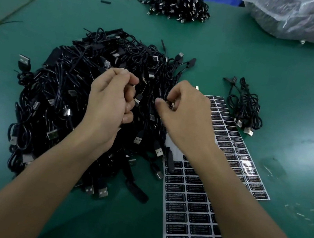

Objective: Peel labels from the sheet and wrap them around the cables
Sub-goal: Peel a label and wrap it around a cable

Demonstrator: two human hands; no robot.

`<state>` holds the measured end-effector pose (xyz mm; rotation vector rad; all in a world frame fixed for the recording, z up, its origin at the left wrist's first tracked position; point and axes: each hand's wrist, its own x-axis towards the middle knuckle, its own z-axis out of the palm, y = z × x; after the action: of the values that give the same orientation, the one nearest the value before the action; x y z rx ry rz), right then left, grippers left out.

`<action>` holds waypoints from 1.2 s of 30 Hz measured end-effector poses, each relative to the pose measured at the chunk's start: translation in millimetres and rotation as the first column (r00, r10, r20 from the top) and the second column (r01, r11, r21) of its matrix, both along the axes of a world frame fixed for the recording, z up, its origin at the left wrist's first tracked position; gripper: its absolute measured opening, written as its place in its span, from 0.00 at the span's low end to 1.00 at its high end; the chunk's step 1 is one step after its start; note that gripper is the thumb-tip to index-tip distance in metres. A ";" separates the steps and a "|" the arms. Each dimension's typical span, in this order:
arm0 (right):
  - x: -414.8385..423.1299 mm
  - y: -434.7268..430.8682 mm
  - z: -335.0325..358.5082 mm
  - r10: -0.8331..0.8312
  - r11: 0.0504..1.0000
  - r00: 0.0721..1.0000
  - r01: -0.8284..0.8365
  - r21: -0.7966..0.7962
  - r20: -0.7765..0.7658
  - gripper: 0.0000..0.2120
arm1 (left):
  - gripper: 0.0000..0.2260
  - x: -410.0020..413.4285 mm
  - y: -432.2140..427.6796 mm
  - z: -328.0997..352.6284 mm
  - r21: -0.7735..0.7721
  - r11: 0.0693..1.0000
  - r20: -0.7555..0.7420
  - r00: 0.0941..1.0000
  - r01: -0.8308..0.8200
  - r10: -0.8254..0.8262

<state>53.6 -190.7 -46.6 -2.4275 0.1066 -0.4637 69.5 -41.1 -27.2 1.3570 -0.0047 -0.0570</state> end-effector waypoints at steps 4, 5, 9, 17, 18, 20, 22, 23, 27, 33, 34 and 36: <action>-4.1 23.6 -4.5 -0.008 0.979 0.983 -0.029 -0.201 -0.181 0.16 | 0.14 -0.2 -1.1 -0.4 0.007 1.000 0.004 1.000 -0.005 0.005; -4.0 27.2 -6.0 -0.036 0.972 0.980 -0.012 -0.234 -0.198 0.17 | 0.14 -0.3 -1.2 -0.2 0.007 1.000 0.004 1.000 -0.003 0.003; -1.0 29.2 -6.5 -0.069 0.990 0.967 0.036 -0.138 -0.244 0.15 | 0.14 -0.1 -0.8 0.4 0.000 1.000 0.002 1.000 -0.003 0.003; -3.9 18.8 -3.8 -0.047 0.994 0.981 0.065 0.091 -0.190 0.10 | 0.14 0.0 -0.8 0.2 -0.007 1.000 0.001 1.000 -0.004 0.004; -3.7 16.6 -2.7 -0.070 0.994 0.986 0.082 0.072 -0.148 0.09 | 0.14 -0.1 -0.6 0.4 -0.006 1.000 0.001 1.000 -0.004 0.004; -1.2 10.9 -2.0 -0.110 0.994 0.982 0.110 -0.008 -0.150 0.14 | 0.14 -0.4 -0.5 0.1 -0.001 1.000 0.000 1.000 -0.006 0.006; 4.0 6.4 -3.3 -0.122 0.992 0.965 0.114 -0.051 -0.234 0.16 | 0.14 -0.8 -0.6 0.1 0.002 1.000 -0.001 1.000 -0.006 0.006; 6.2 4.8 -4.6 -0.121 0.993 0.961 0.116 -0.034 -0.249 0.13 | 0.14 -0.9 -0.9 0.2 0.000 1.000 -0.003 1.000 -0.005 0.005; 11.1 1.1 -6.1 -0.110 0.968 0.979 0.145 0.204 -0.174 0.14 | 0.14 -1.4 -1.1 0.7 -0.002 1.000 -0.010 1.000 -0.007 0.007; 2.4 7.4 13.2 -0.079 0.677 0.997 0.038 0.735 0.021 0.10 | 0.13 -1.2 -1.1 -0.9 0.044 0.999 -0.008 1.000 -0.003 0.003; -0.3 8.5 18.9 -0.053 0.617 0.997 -0.017 0.787 0.064 0.09 | 0.13 -1.0 -1.1 -1.1 0.058 0.998 -0.011 1.000 0.000 0.000; -7.0 8.0 28.6 0.071 0.538 0.988 -0.151 0.830 0.134 0.08 | 0.12 -0.7 -2.3 -0.5 0.078 0.997 -0.024 0.999 0.023 -0.022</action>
<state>46.6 -182.8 -17.9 -1.4267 0.1043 -0.3376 68.8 -43.4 -27.7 1.4351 0.0019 -0.0929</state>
